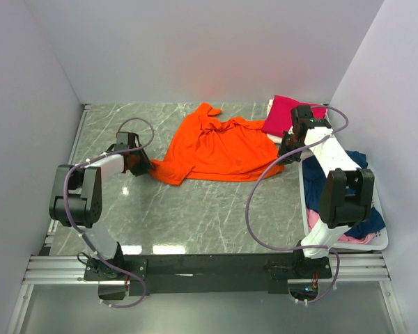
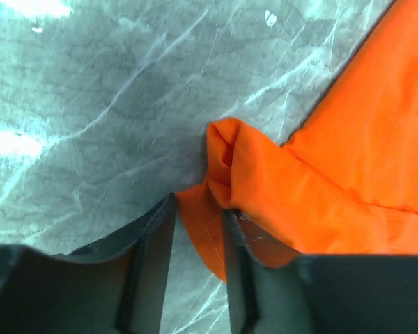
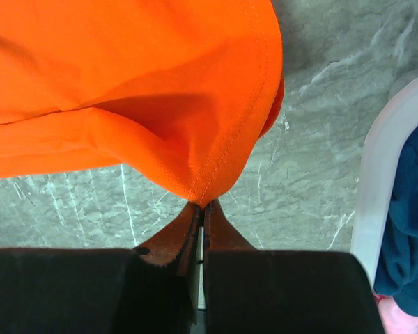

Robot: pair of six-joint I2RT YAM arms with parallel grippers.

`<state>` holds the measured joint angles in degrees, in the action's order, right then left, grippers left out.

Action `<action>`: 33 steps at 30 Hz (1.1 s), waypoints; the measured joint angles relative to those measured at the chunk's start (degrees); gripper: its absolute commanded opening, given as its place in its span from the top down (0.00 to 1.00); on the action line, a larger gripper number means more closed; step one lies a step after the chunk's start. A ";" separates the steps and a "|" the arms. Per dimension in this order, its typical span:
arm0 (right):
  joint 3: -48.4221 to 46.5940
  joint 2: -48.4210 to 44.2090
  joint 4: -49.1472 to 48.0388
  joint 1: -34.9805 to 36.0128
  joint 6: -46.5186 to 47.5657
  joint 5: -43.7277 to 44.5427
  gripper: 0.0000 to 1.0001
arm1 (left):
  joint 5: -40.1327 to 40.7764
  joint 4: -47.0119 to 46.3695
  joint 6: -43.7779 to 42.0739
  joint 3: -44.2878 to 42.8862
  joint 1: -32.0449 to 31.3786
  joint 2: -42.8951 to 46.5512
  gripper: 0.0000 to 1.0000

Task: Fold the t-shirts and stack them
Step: Flatten the tshirt out

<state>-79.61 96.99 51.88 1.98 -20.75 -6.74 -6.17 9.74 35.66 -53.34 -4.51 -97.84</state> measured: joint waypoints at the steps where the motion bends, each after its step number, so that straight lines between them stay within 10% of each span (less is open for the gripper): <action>1: 0.00 0.00 0.00 0.00 0.00 0.02 1.00 | 0.55 0.35 -0.24 -0.63 -0.15 -0.48 0.64; 14: 1.01 0.00 -0.22 0.00 -0.44 0.00 1.00 | 3.26 3.30 -0.26 -1.64 -0.57 -0.87 1.00; 33: -7.06 0.00 2.38 0.00 -0.04 -0.35 1.00 | 4.68 17.40 5.68 -7.26 0.76 17.75 1.00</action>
<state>-86.67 96.99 54.26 1.98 -20.80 -7.09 -1.50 27.14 41.34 -60.60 -3.75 -80.09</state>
